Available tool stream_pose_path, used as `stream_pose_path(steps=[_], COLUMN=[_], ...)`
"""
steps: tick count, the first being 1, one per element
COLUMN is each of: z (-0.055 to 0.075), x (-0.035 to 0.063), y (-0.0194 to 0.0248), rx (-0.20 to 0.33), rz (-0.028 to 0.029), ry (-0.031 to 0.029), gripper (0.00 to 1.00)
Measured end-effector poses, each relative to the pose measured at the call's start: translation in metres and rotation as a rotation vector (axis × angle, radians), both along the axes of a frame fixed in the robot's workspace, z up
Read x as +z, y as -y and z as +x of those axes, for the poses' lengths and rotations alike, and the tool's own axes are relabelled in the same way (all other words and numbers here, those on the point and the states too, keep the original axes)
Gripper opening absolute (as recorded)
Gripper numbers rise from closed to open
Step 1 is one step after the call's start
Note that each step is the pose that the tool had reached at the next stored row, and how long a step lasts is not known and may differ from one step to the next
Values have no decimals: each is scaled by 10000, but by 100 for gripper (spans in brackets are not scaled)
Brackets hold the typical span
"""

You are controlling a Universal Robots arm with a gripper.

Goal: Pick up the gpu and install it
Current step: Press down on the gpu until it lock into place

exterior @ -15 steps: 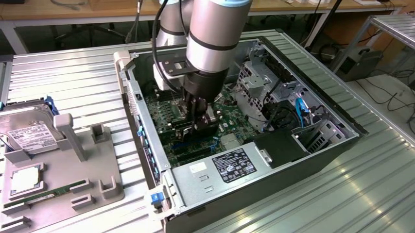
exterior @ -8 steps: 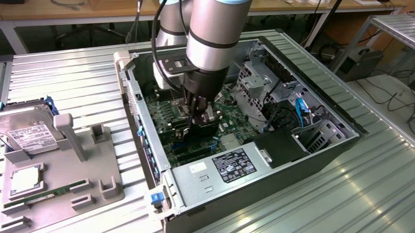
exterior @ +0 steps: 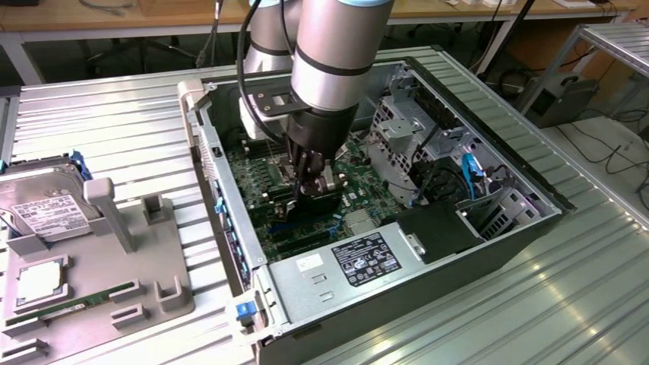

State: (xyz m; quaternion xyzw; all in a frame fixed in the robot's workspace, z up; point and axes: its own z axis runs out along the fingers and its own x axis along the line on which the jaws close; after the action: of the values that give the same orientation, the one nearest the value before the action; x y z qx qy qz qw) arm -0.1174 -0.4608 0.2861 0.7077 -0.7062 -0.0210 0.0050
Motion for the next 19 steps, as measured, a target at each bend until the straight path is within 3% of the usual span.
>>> stream_pose_path(steps=[11, 15, 19], z=[-18, -51, -62], x=[-12, -22, -38], y=[-23, -48, -75], rx=[0, 0, -1], rz=[-22, -68, -159], ry=[17, 44, 83], gripper=[11, 11, 11])
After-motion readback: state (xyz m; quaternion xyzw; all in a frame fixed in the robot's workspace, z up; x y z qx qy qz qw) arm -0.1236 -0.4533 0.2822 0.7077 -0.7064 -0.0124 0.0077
